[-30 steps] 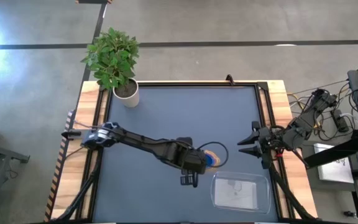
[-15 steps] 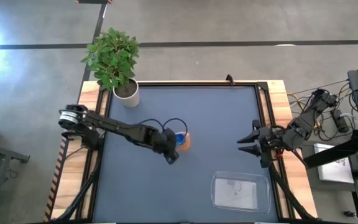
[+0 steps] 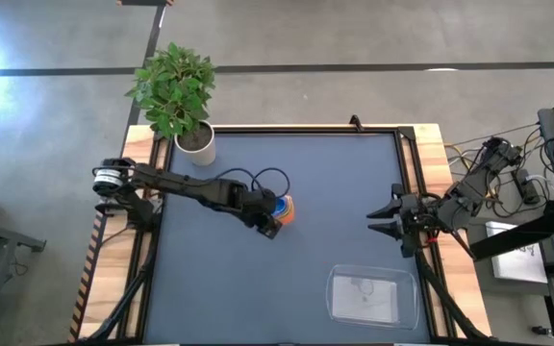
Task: Nest measuring cups in basket
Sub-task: Put the stack of measuring cups into the bin
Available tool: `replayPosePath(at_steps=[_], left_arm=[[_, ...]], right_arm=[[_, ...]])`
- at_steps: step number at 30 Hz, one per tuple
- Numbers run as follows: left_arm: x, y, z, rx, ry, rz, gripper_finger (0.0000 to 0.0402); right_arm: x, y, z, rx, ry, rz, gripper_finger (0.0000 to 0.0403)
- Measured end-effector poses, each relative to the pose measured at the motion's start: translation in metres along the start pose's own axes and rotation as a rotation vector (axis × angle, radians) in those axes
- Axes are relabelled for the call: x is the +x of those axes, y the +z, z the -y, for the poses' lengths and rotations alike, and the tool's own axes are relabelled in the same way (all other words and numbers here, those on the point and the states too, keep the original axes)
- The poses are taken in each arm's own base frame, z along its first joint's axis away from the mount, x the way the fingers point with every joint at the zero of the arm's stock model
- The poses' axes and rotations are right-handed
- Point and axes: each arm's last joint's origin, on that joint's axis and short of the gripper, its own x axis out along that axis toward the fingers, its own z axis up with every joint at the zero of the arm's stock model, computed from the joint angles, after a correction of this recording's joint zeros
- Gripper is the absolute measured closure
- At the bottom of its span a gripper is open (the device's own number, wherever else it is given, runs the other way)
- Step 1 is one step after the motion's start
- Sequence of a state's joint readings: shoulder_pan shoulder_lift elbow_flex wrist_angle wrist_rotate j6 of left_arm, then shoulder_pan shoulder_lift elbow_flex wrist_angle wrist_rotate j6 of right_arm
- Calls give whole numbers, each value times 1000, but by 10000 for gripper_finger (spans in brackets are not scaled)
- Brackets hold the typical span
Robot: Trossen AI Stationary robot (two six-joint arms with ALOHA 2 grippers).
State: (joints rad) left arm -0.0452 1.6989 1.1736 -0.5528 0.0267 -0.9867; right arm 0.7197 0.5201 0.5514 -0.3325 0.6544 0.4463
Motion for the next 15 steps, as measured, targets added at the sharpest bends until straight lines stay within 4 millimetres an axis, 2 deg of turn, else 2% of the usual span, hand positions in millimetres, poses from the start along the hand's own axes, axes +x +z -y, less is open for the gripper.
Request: replayPosePath(at_steps=[5, 7, 10, 15], left_arm=[[-2, 2, 2, 0, 4, 19, 147], [-2, 1, 2, -5, 7, 17, 113], [-1, 0, 0, -5, 19, 9, 96], [-2, 1, 1, 43, 18, 11, 108]], right_arm=[[0, 0, 0, 0, 0, 0, 280], [0, 0, 0, 0, 0, 0, 280], [0, 0, 0, 0, 0, 0, 280], [0, 0, 0, 0, 0, 0, 280]])
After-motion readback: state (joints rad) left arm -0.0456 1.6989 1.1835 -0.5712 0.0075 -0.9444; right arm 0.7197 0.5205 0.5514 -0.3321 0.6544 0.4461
